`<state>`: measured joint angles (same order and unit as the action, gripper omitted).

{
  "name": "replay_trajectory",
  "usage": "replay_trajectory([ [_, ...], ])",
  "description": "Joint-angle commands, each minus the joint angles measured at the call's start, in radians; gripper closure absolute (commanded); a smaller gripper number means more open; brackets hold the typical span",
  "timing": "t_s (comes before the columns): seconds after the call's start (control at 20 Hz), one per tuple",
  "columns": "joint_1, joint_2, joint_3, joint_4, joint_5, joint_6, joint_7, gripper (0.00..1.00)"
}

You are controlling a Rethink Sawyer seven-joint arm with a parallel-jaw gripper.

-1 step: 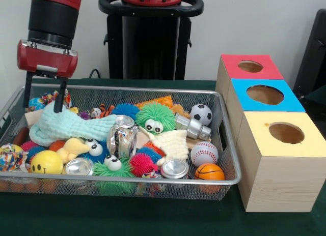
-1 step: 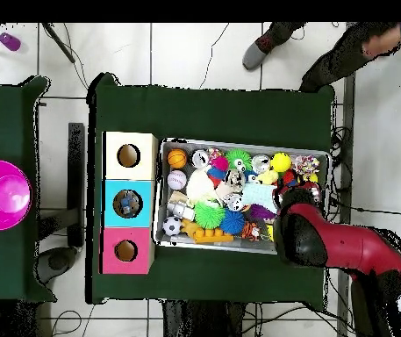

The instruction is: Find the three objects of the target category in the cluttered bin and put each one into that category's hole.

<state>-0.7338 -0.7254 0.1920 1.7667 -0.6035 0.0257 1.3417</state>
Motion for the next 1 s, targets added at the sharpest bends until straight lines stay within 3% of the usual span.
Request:
replay_trajectory([
  [0.05,0.006,-0.025,-0.089,0.080,0.039,-0.001,0.217,0.00],
  [0.3,-0.040,-0.172,-0.088,0.219,0.037,-0.020,0.226,0.00],
  [0.55,-0.100,-0.151,-0.024,0.223,0.049,-0.032,0.217,0.00],
  [0.75,-0.005,-0.041,-0.117,0.118,0.066,-0.021,0.219,0.00],
  [0.9,0.127,0.007,-0.275,0.097,0.076,-0.085,0.251,0.00],
  [1.0,0.222,0.019,-0.386,0.109,0.140,-0.136,0.304,0.00],
])
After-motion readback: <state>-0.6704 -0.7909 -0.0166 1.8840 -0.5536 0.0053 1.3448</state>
